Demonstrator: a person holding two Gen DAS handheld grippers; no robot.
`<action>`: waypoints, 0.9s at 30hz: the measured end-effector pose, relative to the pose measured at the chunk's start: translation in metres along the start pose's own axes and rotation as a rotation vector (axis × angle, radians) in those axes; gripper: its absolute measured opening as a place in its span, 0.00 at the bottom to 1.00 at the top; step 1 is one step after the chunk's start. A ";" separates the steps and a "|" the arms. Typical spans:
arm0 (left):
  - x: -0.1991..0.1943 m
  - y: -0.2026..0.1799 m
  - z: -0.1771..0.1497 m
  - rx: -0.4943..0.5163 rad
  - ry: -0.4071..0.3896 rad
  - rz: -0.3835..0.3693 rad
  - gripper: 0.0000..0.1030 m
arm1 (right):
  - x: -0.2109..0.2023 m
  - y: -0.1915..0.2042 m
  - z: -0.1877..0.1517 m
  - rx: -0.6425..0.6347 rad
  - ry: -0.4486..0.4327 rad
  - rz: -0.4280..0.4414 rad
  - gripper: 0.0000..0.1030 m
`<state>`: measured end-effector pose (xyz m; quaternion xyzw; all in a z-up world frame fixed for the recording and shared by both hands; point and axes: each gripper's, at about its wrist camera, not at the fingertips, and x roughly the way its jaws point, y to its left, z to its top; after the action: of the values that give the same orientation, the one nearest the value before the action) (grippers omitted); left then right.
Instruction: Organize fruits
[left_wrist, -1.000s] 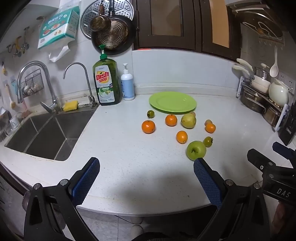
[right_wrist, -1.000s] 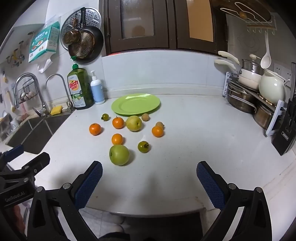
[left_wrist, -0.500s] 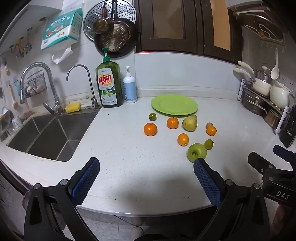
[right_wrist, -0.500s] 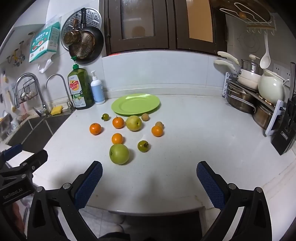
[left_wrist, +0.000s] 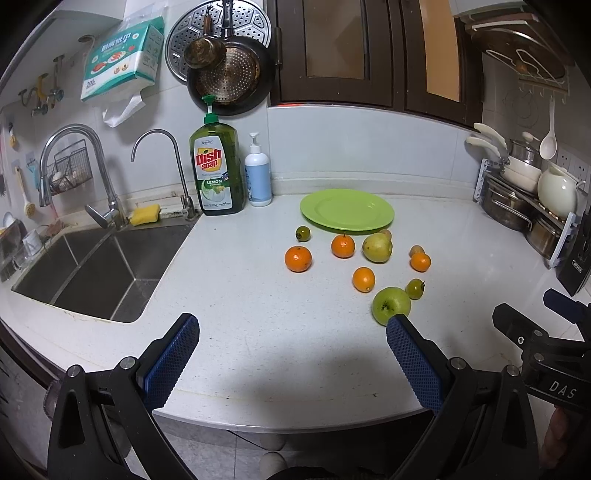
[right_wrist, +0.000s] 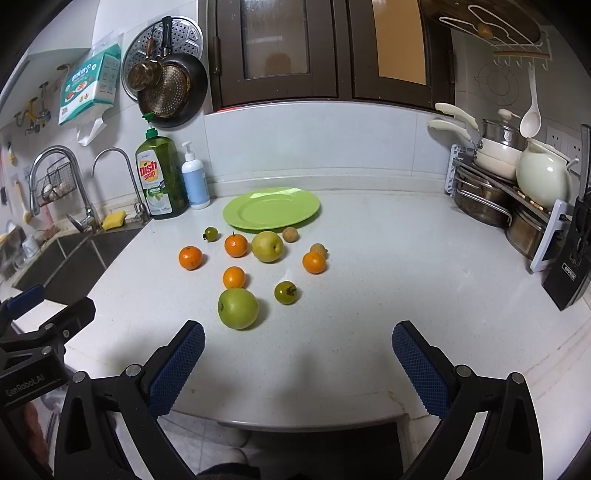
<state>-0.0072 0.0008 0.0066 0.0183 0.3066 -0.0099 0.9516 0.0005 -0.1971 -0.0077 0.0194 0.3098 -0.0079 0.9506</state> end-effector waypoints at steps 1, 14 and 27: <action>0.000 0.000 0.000 0.000 0.001 0.000 1.00 | 0.000 0.000 0.000 0.000 -0.001 0.000 0.99; 0.002 -0.003 0.002 -0.001 0.002 0.000 1.00 | 0.001 0.000 -0.001 0.001 -0.001 0.000 0.99; 0.003 -0.005 0.001 -0.001 0.000 -0.001 1.00 | 0.005 -0.002 0.001 0.003 0.004 0.001 0.99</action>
<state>-0.0040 -0.0039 0.0056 0.0178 0.3066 -0.0104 0.9516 0.0047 -0.1990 -0.0097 0.0208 0.3115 -0.0078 0.9500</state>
